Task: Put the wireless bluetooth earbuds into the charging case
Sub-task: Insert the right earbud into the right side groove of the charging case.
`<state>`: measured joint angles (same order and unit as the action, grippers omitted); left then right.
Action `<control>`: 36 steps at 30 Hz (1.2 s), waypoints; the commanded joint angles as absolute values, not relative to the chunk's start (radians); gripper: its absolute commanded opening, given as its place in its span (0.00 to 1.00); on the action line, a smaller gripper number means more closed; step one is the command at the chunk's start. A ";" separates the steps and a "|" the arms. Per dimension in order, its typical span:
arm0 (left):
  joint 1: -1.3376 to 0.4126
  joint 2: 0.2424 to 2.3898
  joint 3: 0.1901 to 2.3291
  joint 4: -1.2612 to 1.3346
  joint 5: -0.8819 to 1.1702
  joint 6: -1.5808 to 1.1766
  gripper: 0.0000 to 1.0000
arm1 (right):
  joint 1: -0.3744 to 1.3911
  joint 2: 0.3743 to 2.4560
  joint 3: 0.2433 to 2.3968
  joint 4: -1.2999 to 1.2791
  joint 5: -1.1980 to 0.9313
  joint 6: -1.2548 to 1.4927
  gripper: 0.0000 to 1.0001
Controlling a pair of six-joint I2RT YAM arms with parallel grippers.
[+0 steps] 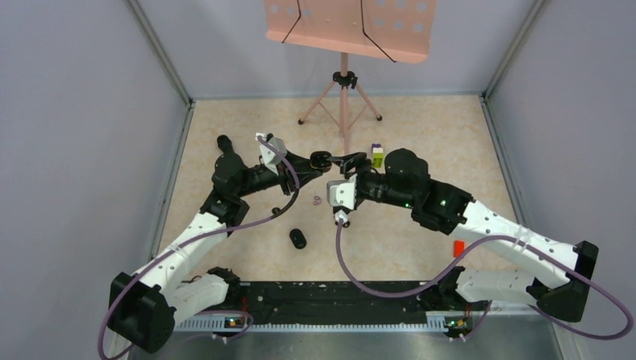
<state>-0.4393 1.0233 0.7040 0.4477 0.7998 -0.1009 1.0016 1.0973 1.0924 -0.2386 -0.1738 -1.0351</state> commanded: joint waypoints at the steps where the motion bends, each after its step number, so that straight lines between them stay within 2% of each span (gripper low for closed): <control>1: -0.442 1.013 0.697 0.505 0.790 -0.083 0.00 | 1.014 1.092 1.225 -0.305 -0.146 -0.789 0.61; 7: -0.442 1.027 0.711 0.485 0.804 -0.065 0.00 | 1.011 1.094 1.235 -0.253 -0.062 -0.594 0.63; 10: -0.441 1.031 0.715 0.475 0.810 -0.058 0.00 | 1.003 1.112 1.247 -0.227 -0.050 -0.501 0.73; 11: -0.442 1.032 0.717 0.471 0.817 -0.055 0.00 | 0.992 1.128 1.274 -0.235 -0.042 -0.422 0.78; 17: -0.441 1.026 0.731 0.438 0.838 -0.023 0.00 | 0.801 1.283 1.516 -0.412 -0.185 -0.050 0.83; 28: -0.441 1.019 0.741 0.417 0.843 -0.017 0.00 | 0.761 1.354 1.528 -0.449 -0.399 0.046 0.92; 36: -0.441 1.011 0.748 0.416 0.844 -0.019 0.00 | 0.745 1.381 1.501 -0.478 -0.376 0.072 0.92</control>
